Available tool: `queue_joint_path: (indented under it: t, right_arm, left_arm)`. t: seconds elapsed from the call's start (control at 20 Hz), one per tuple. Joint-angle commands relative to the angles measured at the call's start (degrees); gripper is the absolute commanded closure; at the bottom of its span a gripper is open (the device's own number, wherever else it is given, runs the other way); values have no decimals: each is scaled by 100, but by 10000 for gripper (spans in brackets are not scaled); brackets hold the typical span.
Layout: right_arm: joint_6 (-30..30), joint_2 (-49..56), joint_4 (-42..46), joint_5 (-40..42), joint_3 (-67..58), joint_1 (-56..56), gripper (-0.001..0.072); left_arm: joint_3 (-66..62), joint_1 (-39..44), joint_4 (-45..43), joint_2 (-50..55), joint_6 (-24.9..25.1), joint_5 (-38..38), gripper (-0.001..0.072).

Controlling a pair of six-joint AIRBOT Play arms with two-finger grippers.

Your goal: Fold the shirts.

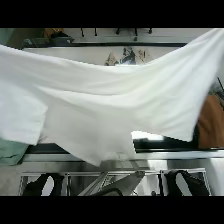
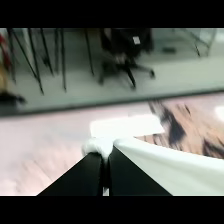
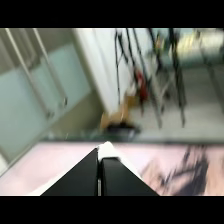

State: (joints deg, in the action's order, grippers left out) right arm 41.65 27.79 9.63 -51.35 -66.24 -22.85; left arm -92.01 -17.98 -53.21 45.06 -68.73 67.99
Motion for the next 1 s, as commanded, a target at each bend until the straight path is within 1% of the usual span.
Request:
queue_joint_path:
  t: [0.0, 0.1, 0.2, 0.25, 0.3, 0.35, 0.4, 0.45, 0.5, 0.55, 0.6, 0.7, 0.75, 0.8, 0.85, 0.95]
  right_arm:
    - [245, 1051, -17, -695, 968, 28, 695]
    - [-50, 1799, -17, -402, 1709, 264, 695]
    - [-341, 2638, -24, 328, 2240, 643, 695]
    - [-496, 3123, -20, 723, 2299, 837, 694]
    - [-649, 3567, -125, 968, 2260, 977, 694]
    - [-811, 3987, -330, 1071, 2155, 1047, 693]
    - [-925, 4301, -529, 1032, 2011, 1064, 687]
    - [-962, 4511, -616, 968, 1845, 1062, 672]
    - [-964, 4612, -614, 931, 1659, 1045, 542]
    - [-966, 4607, -566, 929, 1478, 1036, 429]
    - [-1043, 4557, -516, 820, 1298, 997, 405]
    - [-1038, 4295, -195, 448, 986, 807, 405]
    - [-999, 4100, 26, 310, 887, 671, 362]
    - [-855, 3888, 267, 284, 859, 527, 255]
    - [-557, 3639, 651, 225, 859, 350, 224]
    - [120, 3193, 1554, -251, 861, -4, 226]
  left_arm:
    - [1578, 529, 428, 916, 597, -201, 691]
    - [2310, 1014, 332, 1871, 789, -863, 691]
    - [2557, 1318, 339, 2949, 787, -1558, 691]
    - [2450, 1403, 352, 3565, 774, -1790, 688]
    - [2170, 1447, 404, 4170, 748, -1829, 687]
    - [1790, 1460, 483, 4673, 656, -1652, 638]
    - [1316, 1421, 595, 5128, 621, -1318, 248]
    - [883, 1384, 710, 5455, 527, -990, 18]
    - [428, 1307, 828, 5711, 363, -625, 19]
    - [15, 1231, 837, 5869, 142, -284, 19]
    - [-398, 1132, 826, 5963, -72, 85, 20]
    - [-911, 931, 824, 5928, -431, 761, 20]
    - [-1032, 848, 822, 5858, -579, 1123, 20]
    - [-1025, 774, 817, 5755, -737, 1545, 20]
    - [-857, 730, 817, 5613, -901, 1932, 20]
    - [-52, 748, 769, 5193, -1040, 2310, 20]
